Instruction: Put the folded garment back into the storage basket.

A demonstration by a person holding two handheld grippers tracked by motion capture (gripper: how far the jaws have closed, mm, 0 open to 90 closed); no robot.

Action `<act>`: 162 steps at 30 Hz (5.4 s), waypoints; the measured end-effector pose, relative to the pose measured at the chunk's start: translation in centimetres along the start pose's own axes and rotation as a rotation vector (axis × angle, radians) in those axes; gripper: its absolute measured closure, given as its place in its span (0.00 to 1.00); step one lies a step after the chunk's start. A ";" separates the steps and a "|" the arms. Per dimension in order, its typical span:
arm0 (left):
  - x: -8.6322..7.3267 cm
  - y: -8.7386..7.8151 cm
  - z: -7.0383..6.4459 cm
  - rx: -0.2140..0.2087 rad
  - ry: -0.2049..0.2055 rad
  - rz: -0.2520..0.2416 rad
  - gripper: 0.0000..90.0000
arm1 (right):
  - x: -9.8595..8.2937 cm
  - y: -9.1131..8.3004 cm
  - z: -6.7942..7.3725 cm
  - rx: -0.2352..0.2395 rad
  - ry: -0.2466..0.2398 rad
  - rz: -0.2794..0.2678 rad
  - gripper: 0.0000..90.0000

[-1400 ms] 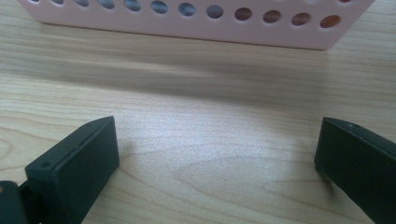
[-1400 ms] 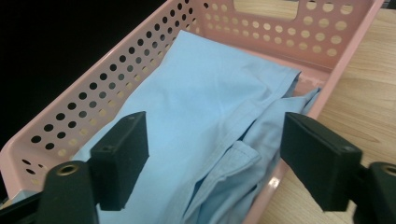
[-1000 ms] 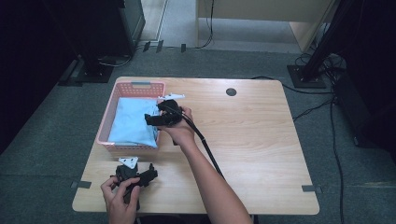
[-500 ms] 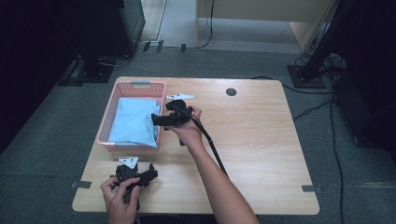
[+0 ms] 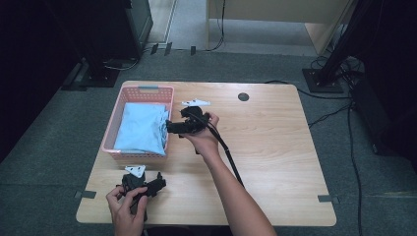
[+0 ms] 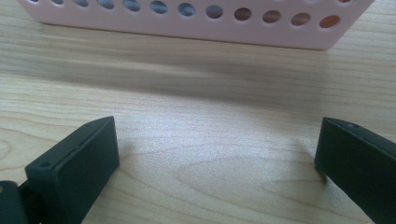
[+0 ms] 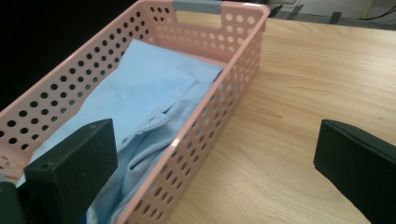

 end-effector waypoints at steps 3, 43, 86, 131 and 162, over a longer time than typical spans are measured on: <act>0.0 0.0 0.0 0.000 0.001 0.001 0.00 | 0.0 -0.2 -0.3 0.003 0.010 -0.007 0.00; 0.0 0.0 0.0 0.000 0.000 0.000 0.00 | -2.5 -3.1 -4.9 -0.119 0.043 -0.041 0.00; 0.0 0.0 0.0 0.000 -0.001 -0.001 0.00 | -6.6 -4.9 -9.3 -0.199 0.090 -0.004 0.00; 0.0 0.0 0.0 0.000 -0.002 -0.002 0.00 | -10.1 -7.2 -13.6 -0.261 0.152 0.020 0.00; 0.0 0.0 0.0 0.000 -0.002 -0.002 0.00 | -12.2 -8.9 -16.0 -0.298 0.195 0.031 0.00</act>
Point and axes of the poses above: each handheld gripper's, and its own axes: y roughly forward along the jaws, x roughly out of its top, z roughly to its left, the point moved 2 cm from there along y, roughly forward along the jaws, and after that the axes turned 2 degrees about z, right-handed, at the moved point
